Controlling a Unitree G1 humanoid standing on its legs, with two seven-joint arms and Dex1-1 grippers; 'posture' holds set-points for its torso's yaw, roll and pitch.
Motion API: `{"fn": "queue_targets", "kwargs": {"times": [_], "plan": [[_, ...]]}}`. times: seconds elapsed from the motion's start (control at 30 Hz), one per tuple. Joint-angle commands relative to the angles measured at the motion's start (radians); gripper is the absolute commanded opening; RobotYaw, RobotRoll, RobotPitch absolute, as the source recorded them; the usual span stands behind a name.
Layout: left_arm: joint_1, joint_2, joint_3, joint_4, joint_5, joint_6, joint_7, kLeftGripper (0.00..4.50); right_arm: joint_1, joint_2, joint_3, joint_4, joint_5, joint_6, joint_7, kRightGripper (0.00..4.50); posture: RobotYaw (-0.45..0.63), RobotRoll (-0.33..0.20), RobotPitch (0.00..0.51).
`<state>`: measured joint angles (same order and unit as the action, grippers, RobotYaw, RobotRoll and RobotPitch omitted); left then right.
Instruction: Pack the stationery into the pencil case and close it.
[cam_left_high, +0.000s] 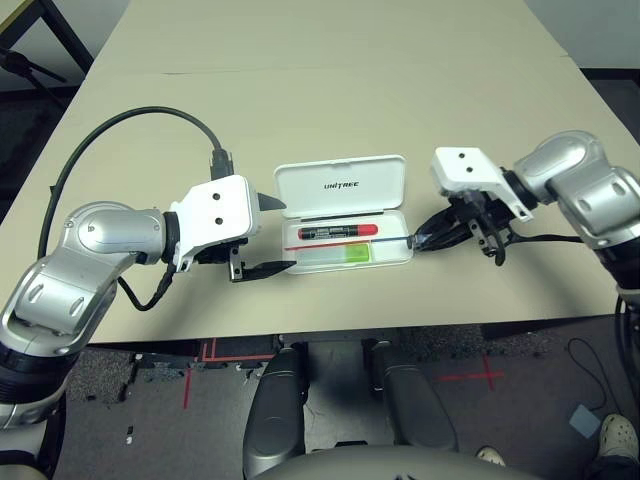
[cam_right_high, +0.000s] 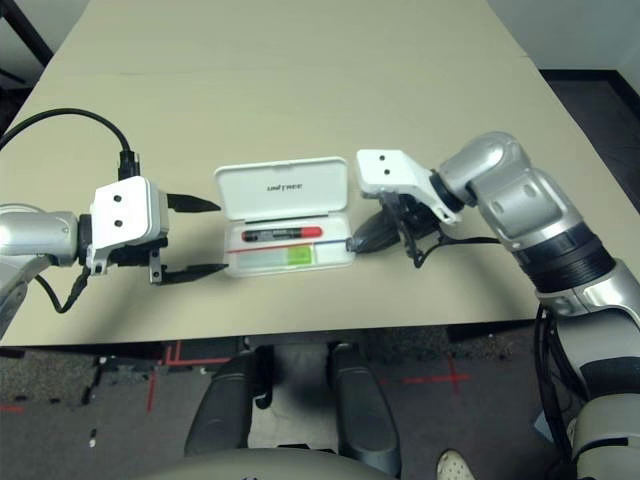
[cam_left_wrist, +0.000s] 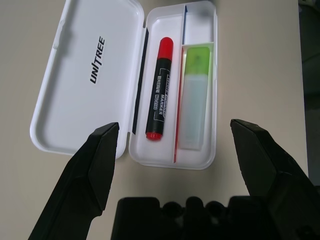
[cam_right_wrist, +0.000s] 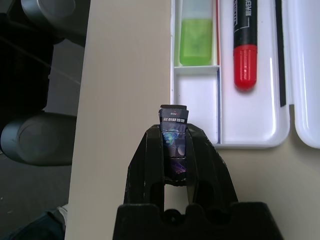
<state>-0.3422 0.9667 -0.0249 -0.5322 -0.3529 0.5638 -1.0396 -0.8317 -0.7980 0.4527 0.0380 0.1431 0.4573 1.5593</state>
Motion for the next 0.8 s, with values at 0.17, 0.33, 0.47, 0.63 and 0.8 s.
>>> {"fn": "queue_targets", "kwargs": {"times": [0.17, 0.33, 0.47, 0.63, 0.8], "plan": [[0.012, 0.017, 0.007, -0.008, 0.006, -0.003, 0.001, 4.50, -0.003, 0.057, 0.016, 0.026, -0.037, -0.040, -0.017, 0.31, 0.12, 0.000, 0.205], [0.011, 0.014, 0.003, -0.016, 0.008, 0.004, 0.009, 4.50, -0.009, 0.077, 0.013, 0.053, -0.054, -0.060, -0.018, 0.31, 0.12, 0.000, 0.199], [0.006, 0.011, -0.005, -0.019, 0.011, 0.007, 0.017, 4.50, -0.008, 0.094, 0.010, 0.074, -0.067, -0.076, -0.027, 0.31, 0.12, 0.000, 0.194], [-0.001, 0.008, -0.012, -0.021, 0.012, 0.011, 0.024, 4.50, 0.006, 0.112, 0.006, 0.087, -0.077, -0.087, -0.039, 0.31, 0.12, 0.000, 0.194], [-0.003, 0.009, -0.016, -0.022, 0.013, 0.014, 0.025, 4.50, 0.020, 0.132, -0.005, 0.088, -0.077, -0.075, -0.084, 1.34, 0.12, 0.000, 0.193]]}}
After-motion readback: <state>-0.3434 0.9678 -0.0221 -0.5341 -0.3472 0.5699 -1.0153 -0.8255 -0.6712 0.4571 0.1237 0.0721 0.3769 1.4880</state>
